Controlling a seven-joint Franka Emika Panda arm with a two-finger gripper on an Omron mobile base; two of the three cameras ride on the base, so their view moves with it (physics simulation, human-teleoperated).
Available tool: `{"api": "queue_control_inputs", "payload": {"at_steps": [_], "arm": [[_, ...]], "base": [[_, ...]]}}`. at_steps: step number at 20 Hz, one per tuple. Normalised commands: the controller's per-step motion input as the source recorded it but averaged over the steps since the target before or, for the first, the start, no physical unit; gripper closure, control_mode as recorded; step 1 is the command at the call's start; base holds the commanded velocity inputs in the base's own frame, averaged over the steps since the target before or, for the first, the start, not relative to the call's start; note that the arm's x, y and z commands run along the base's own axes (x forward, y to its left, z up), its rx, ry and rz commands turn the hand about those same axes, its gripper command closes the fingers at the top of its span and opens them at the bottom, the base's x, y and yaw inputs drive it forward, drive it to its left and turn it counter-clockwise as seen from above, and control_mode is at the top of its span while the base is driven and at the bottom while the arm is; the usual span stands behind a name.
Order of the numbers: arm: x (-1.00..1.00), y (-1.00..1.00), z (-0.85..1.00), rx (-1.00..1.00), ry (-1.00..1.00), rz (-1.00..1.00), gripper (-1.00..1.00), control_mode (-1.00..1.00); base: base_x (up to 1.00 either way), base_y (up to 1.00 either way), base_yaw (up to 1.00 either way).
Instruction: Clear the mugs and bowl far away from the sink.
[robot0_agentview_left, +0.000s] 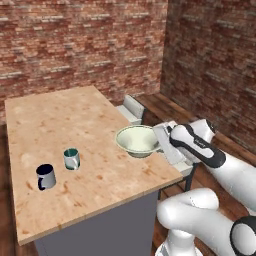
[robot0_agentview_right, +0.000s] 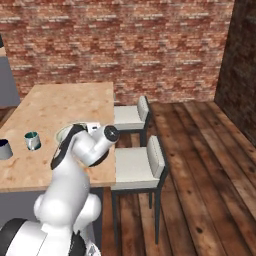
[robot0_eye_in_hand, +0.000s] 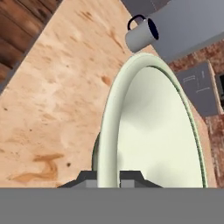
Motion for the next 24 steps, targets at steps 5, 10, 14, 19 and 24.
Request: {"api": "queue_control_inputs", "payload": {"at_steps": [5, 10, 14, 19, 24], "arm": [[0.44, 0.0, -0.4, 0.0, 0.0, 0.05, 1.0, -1.0], [0.24, 0.0, -0.39, 0.0, 0.0, 0.09, 1.0, -1.0], [0.2, 0.0, -0.33, 0.0, 0.02, 0.08, 1.0, -1.0], [0.16, 0.0, -0.38, 0.0, 0.01, 0.08, 1.0, -1.0], [0.16, 0.0, -0.42, 0.0, 0.01, 0.07, 1.0, -1.0]], "base": [[0.0, 0.0, 0.0], [0.0, 0.0, 0.0], [0.0, 0.0, 0.0], [0.0, 0.0, 0.0], [0.0, 0.0, 0.0]]}}
